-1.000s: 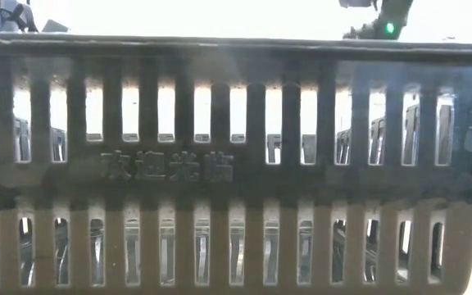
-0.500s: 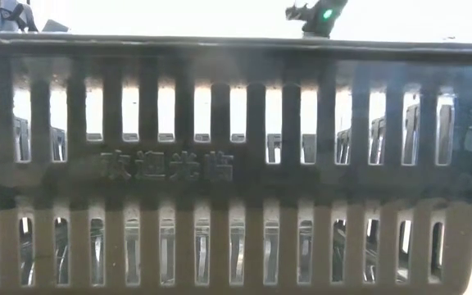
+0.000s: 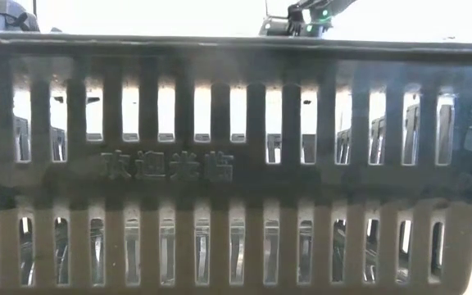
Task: Stack baskets on shelf by color
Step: Put the top right red bin on the shelf
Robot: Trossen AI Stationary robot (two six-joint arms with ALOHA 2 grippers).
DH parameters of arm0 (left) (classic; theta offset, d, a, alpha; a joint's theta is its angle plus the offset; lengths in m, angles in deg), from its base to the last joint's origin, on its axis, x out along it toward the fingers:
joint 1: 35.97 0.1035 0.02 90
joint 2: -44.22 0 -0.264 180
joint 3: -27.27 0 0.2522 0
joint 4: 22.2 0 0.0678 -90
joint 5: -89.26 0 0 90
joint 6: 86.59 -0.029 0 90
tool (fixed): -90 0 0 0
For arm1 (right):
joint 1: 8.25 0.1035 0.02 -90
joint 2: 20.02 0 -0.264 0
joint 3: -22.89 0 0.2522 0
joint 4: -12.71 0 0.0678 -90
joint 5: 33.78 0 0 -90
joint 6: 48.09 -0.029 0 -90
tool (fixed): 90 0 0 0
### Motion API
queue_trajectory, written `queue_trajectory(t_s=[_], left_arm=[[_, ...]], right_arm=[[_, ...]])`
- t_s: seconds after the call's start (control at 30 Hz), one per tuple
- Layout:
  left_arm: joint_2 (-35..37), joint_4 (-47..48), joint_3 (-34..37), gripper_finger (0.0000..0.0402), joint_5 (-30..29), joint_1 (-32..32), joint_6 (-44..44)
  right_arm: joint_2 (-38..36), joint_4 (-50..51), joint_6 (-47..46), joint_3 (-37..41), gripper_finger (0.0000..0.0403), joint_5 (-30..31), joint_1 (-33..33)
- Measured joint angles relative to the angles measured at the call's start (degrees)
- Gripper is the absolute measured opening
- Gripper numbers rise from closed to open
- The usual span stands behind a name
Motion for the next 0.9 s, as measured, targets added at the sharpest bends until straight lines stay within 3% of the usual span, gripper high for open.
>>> queue_trajectory(t_s=[0.23, 0.9], left_arm=[[0.00, 0.04, 0.00, 0.0047, -0.02, 0.00, 0.21], [0.00, 0.75, 0.00, 0.0047, 0.00, 0.00, 0.29]], right_arm=[[1.68, -1.40, -7.14, 1.53, 0.0006, 0.18, 0.29], [1.09, -4.04, -2.46, 7.66, 0.0008, 0.14, 0.63]])
